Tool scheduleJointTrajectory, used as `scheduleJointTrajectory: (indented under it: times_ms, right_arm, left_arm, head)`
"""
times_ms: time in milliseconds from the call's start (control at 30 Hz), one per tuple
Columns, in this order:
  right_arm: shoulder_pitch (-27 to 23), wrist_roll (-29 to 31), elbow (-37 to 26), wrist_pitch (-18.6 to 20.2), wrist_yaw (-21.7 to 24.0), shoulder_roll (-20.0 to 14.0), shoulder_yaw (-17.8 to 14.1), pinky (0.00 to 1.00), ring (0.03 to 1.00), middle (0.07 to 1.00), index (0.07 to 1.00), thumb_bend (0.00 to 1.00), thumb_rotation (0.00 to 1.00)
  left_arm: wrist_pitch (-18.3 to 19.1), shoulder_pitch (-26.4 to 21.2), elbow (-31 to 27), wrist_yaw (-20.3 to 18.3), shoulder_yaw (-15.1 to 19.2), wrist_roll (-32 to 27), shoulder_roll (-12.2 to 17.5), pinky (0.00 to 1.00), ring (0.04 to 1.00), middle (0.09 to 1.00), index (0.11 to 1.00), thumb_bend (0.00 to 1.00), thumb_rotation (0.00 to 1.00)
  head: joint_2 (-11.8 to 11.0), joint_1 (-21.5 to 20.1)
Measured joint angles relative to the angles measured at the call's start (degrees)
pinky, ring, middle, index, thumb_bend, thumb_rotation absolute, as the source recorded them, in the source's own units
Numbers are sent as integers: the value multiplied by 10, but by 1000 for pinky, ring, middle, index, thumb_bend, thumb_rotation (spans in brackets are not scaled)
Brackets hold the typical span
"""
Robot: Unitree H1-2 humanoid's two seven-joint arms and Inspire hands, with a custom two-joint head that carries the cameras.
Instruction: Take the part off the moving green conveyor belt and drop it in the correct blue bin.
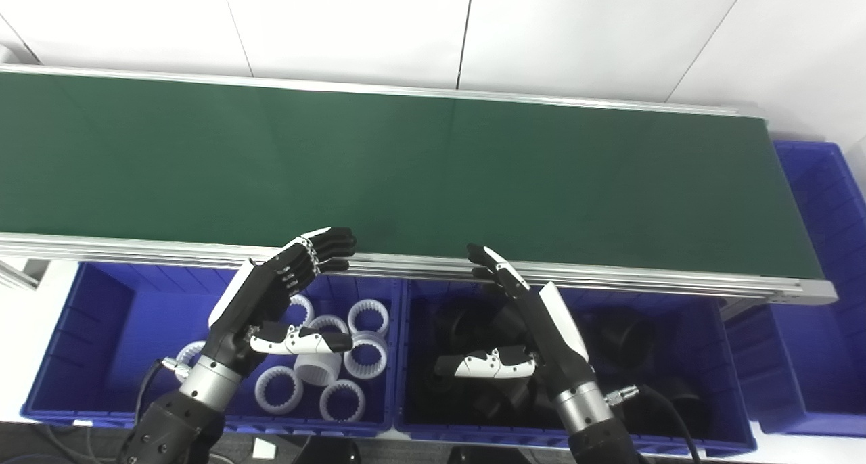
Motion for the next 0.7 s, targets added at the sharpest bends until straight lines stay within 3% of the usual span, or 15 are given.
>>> scheduleJointTrajectory:
  times_ms: [700]
  right_arm:
    - [5,-9,0,0,-5,2,4,796,850,895,915,900,328]
  left_arm:
    - [-27,4,12,0,9,2,0,771,812,820,803,921,111]
  head:
    - [-15,-4]
